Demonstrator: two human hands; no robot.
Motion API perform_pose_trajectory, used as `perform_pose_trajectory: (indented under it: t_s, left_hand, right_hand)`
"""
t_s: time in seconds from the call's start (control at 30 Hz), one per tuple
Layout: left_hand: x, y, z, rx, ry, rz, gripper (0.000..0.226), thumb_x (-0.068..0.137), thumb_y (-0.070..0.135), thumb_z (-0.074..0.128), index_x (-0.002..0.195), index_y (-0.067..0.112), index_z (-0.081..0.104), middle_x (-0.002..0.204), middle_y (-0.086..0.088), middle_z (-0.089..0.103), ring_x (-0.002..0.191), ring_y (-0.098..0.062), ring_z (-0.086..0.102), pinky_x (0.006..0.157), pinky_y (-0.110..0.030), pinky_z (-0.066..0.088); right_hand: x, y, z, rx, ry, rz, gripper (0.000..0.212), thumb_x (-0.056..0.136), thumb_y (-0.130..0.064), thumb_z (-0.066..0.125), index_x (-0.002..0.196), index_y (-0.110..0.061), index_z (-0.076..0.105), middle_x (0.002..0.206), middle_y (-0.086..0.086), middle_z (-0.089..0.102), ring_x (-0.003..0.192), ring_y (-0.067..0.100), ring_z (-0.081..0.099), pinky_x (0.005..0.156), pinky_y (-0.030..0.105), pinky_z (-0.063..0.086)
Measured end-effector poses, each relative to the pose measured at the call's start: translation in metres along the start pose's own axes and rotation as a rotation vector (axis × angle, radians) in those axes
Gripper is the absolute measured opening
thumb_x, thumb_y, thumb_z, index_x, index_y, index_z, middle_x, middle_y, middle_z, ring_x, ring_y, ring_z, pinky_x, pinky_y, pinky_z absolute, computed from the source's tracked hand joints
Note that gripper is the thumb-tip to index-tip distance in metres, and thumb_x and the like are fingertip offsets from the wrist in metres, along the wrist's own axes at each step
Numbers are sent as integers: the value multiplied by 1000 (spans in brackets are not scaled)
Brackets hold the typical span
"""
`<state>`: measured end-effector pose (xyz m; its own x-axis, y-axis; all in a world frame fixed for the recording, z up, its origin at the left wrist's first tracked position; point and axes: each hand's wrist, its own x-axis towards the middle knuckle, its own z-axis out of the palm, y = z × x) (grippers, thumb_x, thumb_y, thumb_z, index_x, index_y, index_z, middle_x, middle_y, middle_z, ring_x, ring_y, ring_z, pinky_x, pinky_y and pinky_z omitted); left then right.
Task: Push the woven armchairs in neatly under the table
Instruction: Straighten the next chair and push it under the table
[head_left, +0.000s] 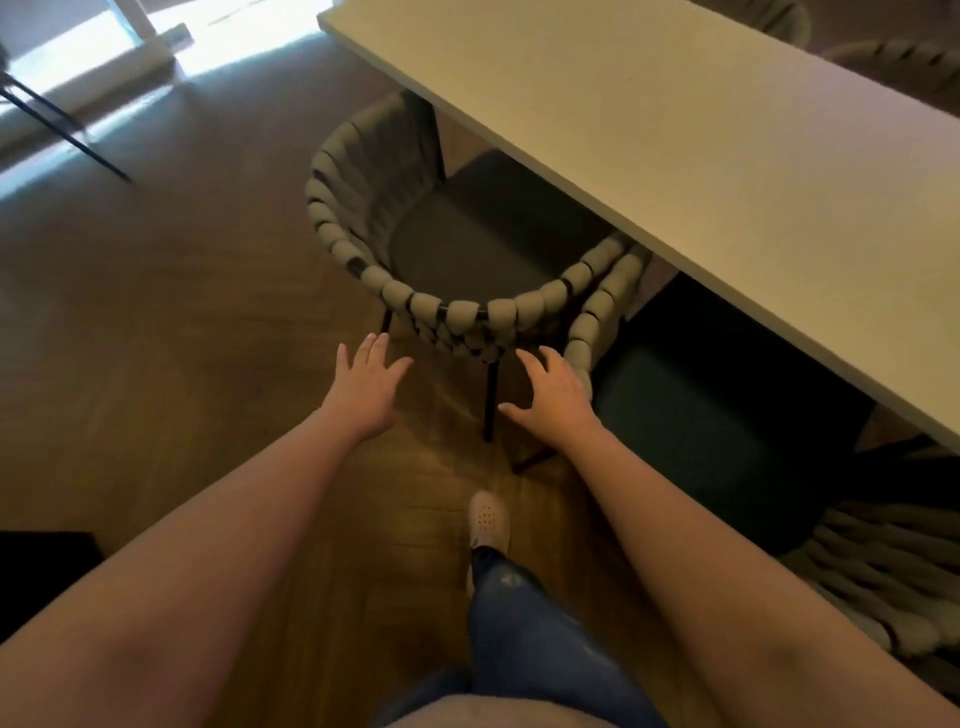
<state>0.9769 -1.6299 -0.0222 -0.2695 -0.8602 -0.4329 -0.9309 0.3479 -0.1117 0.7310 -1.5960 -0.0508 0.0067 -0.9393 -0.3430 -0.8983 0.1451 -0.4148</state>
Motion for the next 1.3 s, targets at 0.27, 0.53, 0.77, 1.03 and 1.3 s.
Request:
perform_pose_trajectory:
  t_s: [0.27,0.53,0.77,1.03,1.3]
  left_hand:
    - [123,-62,-49,109,-57,46,85,88,29,66,155,23,13,161,-16,2,150,-32,-2,117,-58,6]
    - [226,-123,-55,358,-224,177,66,94,21,55,152,22,24,159,-13,20,150,-30,2,115,-65,3]
    - [300,-184,-64,565,-373,450,57,96,25,53,149,24,32,152,-8,35,146,-29,20,115,-65,2]
    - [318,-204,-53,557,-283,676,34,92,26,53,126,28,54,120,1,62,111,-22,59,101,-46,37]
    - [296,-223,-37,460,-202,669,31,92,22,52,121,28,59,114,2,64,109,-22,59,106,-49,33]
  right_hand:
    - [113,-32,-30,-87,-68,-76,90,84,-48,68,153,-26,16,160,9,16,148,29,12,120,46,13]
    - [178,-67,6,-361,-316,11,73,87,-48,60,148,-23,30,143,8,46,139,32,31,116,62,0]
    - [218,-131,34,-295,-375,333,39,91,-18,52,130,-22,51,124,5,59,119,29,49,104,51,33]
    - [218,-140,43,-332,-313,433,53,91,-15,53,141,-28,40,129,1,59,123,26,50,110,48,28]
    - [203,-158,49,-368,-328,402,57,94,-17,54,146,-31,33,135,2,55,126,25,47,109,45,29]
